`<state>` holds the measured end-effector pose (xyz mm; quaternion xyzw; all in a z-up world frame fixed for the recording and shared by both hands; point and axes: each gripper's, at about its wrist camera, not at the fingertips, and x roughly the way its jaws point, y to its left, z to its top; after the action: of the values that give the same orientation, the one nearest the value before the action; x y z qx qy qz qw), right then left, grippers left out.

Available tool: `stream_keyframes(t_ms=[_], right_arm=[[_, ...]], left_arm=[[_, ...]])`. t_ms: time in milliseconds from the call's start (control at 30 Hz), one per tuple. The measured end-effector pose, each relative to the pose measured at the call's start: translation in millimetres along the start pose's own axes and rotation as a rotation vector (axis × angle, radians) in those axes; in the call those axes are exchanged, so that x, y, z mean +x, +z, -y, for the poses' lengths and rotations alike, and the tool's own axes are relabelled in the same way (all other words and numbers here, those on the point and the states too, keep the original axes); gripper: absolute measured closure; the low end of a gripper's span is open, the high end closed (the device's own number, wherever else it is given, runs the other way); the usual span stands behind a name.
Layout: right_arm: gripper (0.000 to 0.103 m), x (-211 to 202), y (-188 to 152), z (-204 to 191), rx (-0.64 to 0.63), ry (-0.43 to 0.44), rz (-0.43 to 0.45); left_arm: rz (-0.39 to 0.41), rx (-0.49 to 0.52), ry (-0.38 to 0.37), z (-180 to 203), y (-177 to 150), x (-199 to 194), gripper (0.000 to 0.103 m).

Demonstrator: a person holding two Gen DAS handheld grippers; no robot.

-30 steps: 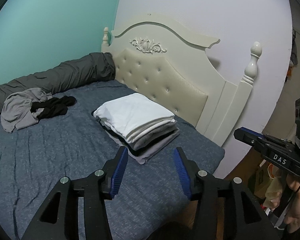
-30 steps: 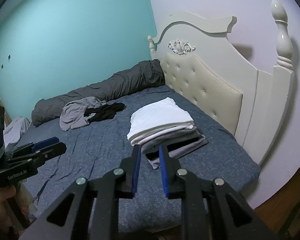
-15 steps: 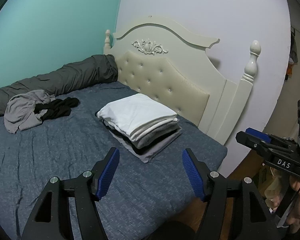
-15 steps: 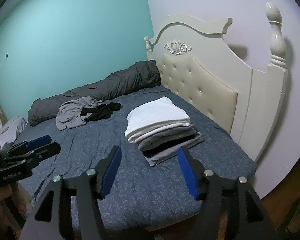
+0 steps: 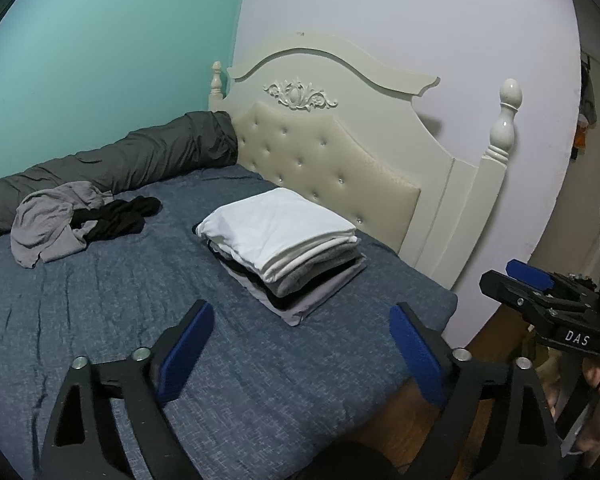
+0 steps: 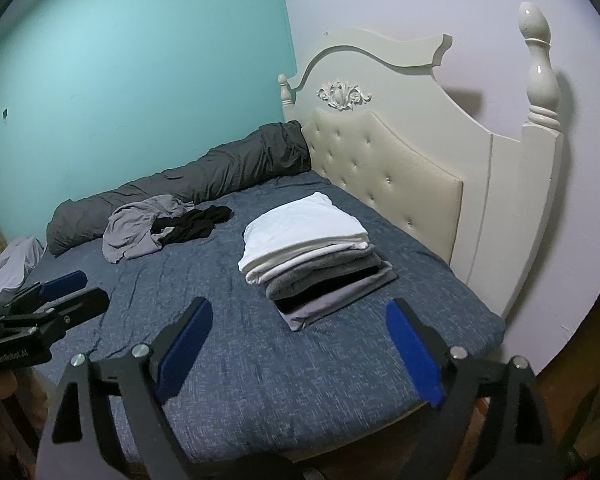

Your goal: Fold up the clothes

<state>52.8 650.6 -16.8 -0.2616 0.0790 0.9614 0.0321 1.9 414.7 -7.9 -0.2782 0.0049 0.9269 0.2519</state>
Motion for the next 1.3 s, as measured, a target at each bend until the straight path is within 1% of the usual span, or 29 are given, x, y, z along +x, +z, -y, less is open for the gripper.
stream_keyframes(t_ms=[67, 233, 367, 667, 733, 800, 1300], right_arm=[[0.013, -1, -1, 0, 0.0, -0.001, 0.0], [0.012, -3, -1, 2, 0.007, -0.001, 0.003], [0.012, -4, -1, 3, 0.009, -0.001, 0.008], [0.012, -3, -3, 6, 0.013, -0.02, 0.021], [0.011, -3, -4, 7, 0.015, -0.025, 0.024], [0.006, -2, -4, 8, 0.016, -0.03, 0.027], [0.002, -3, -3, 9, 0.029, -0.05, 0.035]], left_arm=[[0.003, -0.007, 0.008, 0, 0, 0, 0.0], [0.009, -0.016, 0.02, -2, 0, 0, 0.0], [-0.001, -0.018, 0.014, -3, -2, 2, 0.0], [-0.005, -0.023, 0.043, -4, -7, 6, 0.0], [-0.007, -0.026, 0.049, -4, -8, 7, 0.0], [-0.008, -0.028, 0.055, -4, -9, 8, 0.0], [-0.006, -0.02, 0.082, -2, -9, 7, 0.0]])
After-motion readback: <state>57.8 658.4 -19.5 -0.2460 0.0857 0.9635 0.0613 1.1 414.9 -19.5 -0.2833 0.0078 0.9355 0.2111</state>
